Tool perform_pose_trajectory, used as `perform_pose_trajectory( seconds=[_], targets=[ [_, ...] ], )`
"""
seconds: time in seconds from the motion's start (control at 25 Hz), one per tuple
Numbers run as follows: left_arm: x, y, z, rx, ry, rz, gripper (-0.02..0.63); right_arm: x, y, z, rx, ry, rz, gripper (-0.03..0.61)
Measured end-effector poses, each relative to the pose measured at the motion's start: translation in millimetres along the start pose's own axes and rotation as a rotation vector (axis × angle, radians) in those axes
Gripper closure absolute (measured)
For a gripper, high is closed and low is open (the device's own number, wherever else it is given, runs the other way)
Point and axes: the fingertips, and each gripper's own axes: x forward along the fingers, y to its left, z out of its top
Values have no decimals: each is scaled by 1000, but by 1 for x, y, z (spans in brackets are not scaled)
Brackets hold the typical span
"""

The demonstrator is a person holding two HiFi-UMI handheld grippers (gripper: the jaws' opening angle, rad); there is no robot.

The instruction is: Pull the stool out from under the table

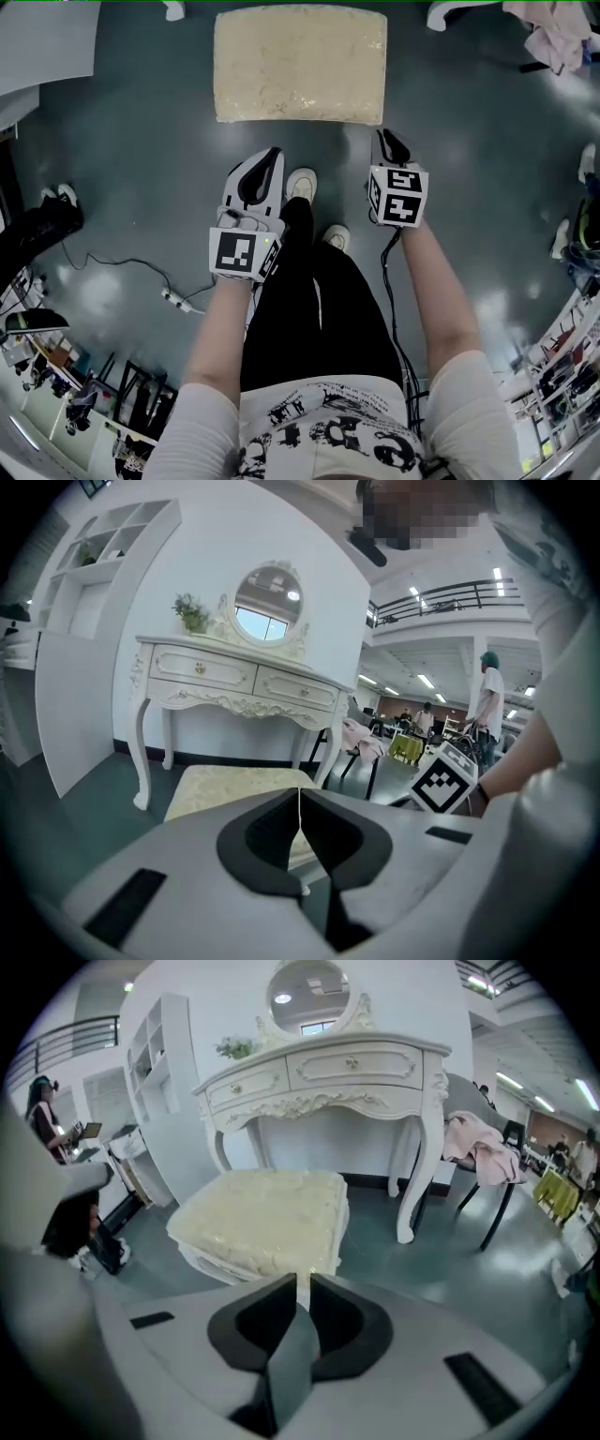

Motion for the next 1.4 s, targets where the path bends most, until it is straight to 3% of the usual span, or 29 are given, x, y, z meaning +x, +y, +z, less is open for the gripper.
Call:
perform_pose_trajectory(
  seconds=[0.24, 0.56, 0.84, 1.12, 1.4],
  targets=[
    [-4, 22, 100, 53, -62, -5, 592, -69, 27, 92, 20, -115, 40, 554],
    [-24, 19, 245, 139, -99, -44, 592, -192, 41, 247, -2, -381, -52, 557],
    [-63, 5, 387, 233, -278, -80, 592, -298, 67, 377, -74, -621, -60, 557],
    [-136, -13, 470, 225, -404, -91, 592, -405, 88, 424, -110, -760, -67, 561],
    [-177, -25, 502, 234, -485, -106, 592, -456, 101, 423, -101, -837, -48, 561]
  ],
)
